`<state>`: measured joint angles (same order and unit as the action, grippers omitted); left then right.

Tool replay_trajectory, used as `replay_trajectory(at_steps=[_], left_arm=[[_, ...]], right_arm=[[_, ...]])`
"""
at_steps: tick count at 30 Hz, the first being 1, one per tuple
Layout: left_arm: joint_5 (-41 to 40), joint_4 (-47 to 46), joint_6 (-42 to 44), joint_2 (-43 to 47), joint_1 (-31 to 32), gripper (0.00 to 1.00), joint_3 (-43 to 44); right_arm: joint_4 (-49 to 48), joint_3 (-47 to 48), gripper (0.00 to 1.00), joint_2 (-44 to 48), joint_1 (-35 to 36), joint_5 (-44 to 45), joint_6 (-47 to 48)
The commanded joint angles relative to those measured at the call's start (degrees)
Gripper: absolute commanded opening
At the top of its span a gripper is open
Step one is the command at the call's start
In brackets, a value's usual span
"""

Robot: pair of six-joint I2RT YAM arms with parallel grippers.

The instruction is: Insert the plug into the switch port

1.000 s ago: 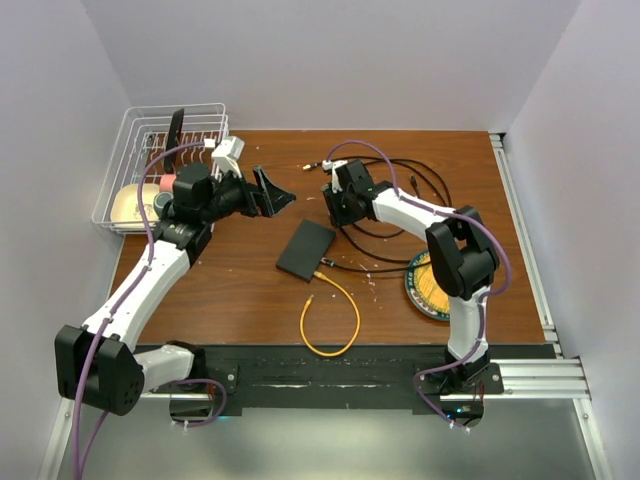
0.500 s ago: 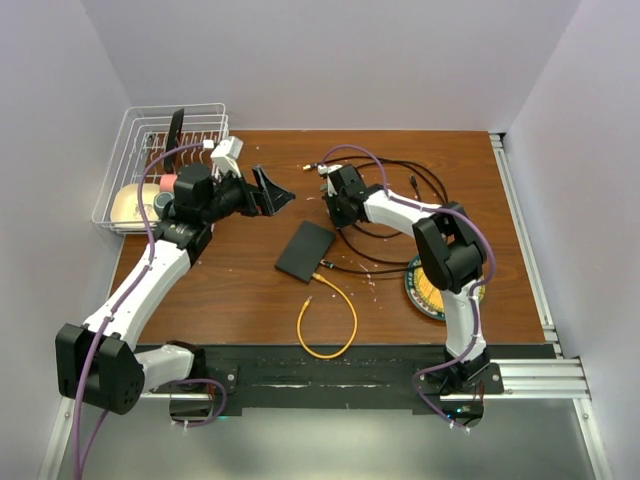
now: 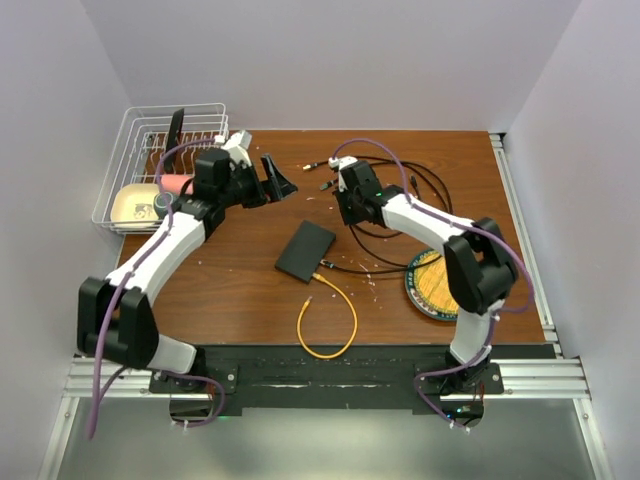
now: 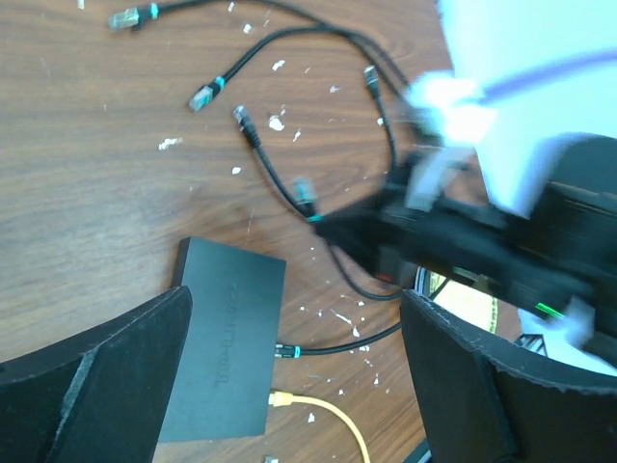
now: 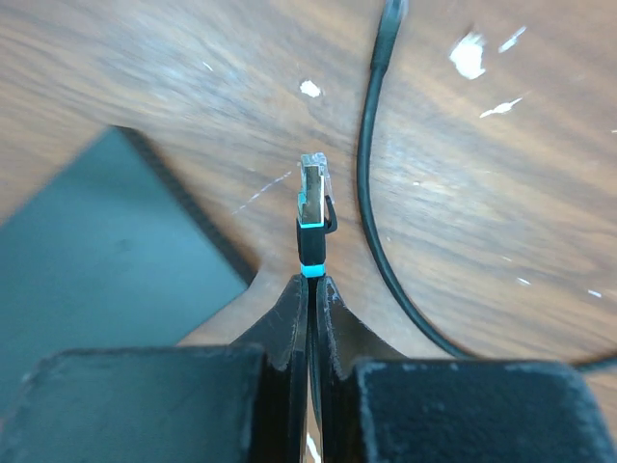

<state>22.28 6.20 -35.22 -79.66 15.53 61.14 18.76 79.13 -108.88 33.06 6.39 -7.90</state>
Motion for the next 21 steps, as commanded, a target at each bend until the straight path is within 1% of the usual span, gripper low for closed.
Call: replay_trajectory(at_steps=[1,5,7,8,11,16,21], left_arm=[[1.3,0.8,-2.9,-6.1,2.0,0.92,6.3],[1.0,0.7,-3.8,-12.3,5.4,0.90,12.0],[1.3,0.1,-4.5,-14.9,6.7,0.89,13.3],[1.4,-0.1,-4.7,-15.6,7.1,0.86,14.7],[2.0,-0.8,-5.2,-18.4,8.5,0.80,17.1],[2.5,-2.3,-6.5,-22.3,10.4,0.77,19.0],[3.8,-4.3,-7.5,-24.8,10.9,0.70,19.9]], right_arm=[[-1.5,-1.3,0.00,7.6,0.3,-1.1,0.7],[-0.7,-2.6,0.00,11.0,0.5,-1.7,0.2],[-0.8,-3.1,0.00,12.7,0.4,-1.9,0.0],[-0.9,-3.3,0.00,13.1,0.4,-2.0,-0.1],[-0.4,-3.2,0.00,14.4,0.4,-2.4,-0.4],[-0.5,-3.5,0.00,15.8,0.4,-3.1,-0.6],[-0.5,-3.9,0.00,16.8,0.5,-3.9,-1.3]])
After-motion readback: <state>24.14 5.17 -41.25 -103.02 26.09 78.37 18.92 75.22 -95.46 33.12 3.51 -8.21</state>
